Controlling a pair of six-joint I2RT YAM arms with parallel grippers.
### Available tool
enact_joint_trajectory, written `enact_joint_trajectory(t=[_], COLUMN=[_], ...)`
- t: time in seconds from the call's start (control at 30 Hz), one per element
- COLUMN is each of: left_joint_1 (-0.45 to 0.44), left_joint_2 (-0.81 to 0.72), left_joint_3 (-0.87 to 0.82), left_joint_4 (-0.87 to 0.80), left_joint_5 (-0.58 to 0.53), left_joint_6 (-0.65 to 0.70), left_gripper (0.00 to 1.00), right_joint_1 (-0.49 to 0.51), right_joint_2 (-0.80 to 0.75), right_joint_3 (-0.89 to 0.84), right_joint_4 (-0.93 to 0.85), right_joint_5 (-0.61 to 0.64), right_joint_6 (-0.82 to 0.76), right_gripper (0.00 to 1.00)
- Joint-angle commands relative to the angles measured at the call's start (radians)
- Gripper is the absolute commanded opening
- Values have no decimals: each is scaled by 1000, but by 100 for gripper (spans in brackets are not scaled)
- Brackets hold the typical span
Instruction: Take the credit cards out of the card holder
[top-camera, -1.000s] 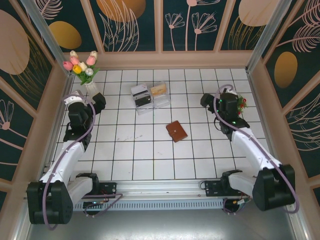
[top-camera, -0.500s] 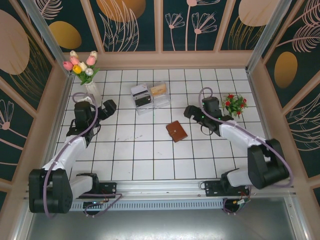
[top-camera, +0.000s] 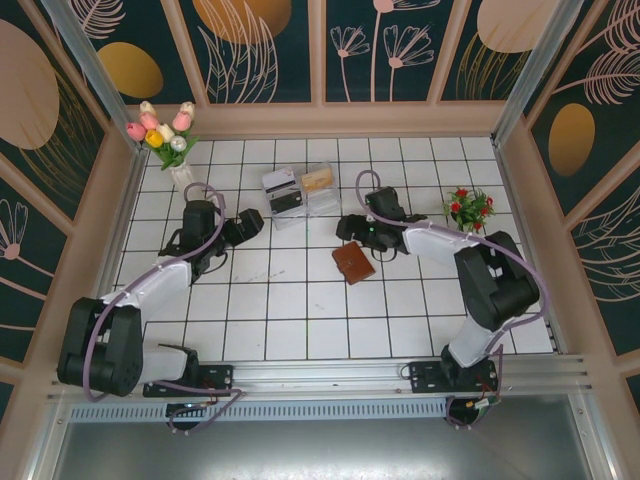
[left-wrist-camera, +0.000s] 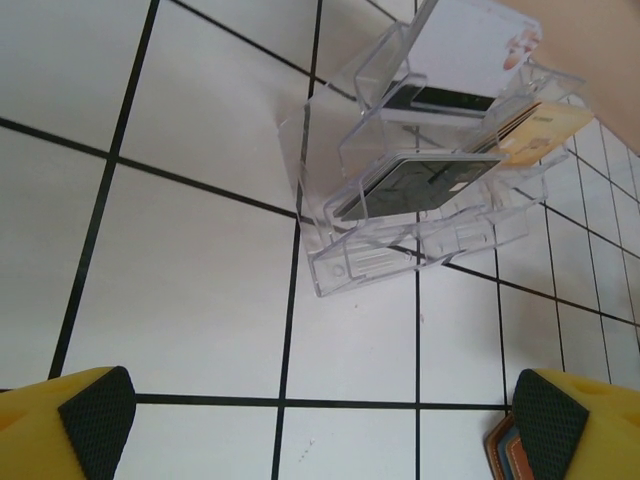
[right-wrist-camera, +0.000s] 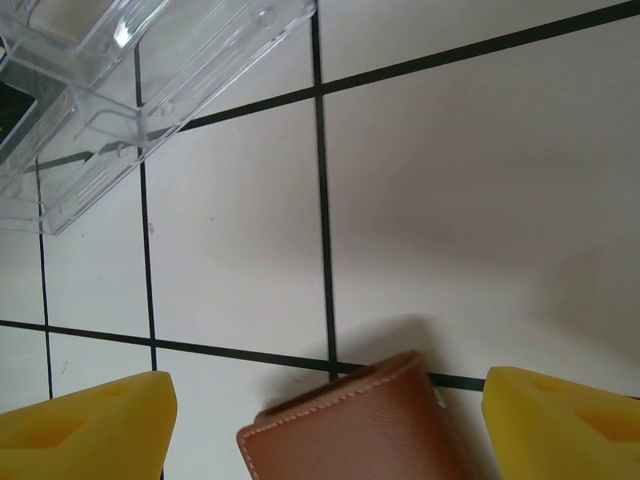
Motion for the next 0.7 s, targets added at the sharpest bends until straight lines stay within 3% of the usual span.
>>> enact_joint_trajectory(t=[0.0, 0.2, 0.57, 0.67], left_joint_1=[-13, -25, -44, -57], left_joint_2=[19, 45, 77, 79], left_joint_3=[37, 39, 26, 28], left_joint_4=[-2, -8, 4, -1], left_joint_5=[-3, -10, -17, -8], left_joint_6=[-20, -24, -18, -12], left_gripper=[98, 98, 98, 98], right_joint_1=[23, 72, 179, 185], right_joint_2=[42, 108, 173, 109], right_joint_3=[53, 110, 169, 139], right_joint_4=[-49, -92, -142, -148], right_joint_5=[11, 11, -162, -100], right_joint_6=[-31, -72, -176, -145], right_gripper=[80, 78, 73, 72])
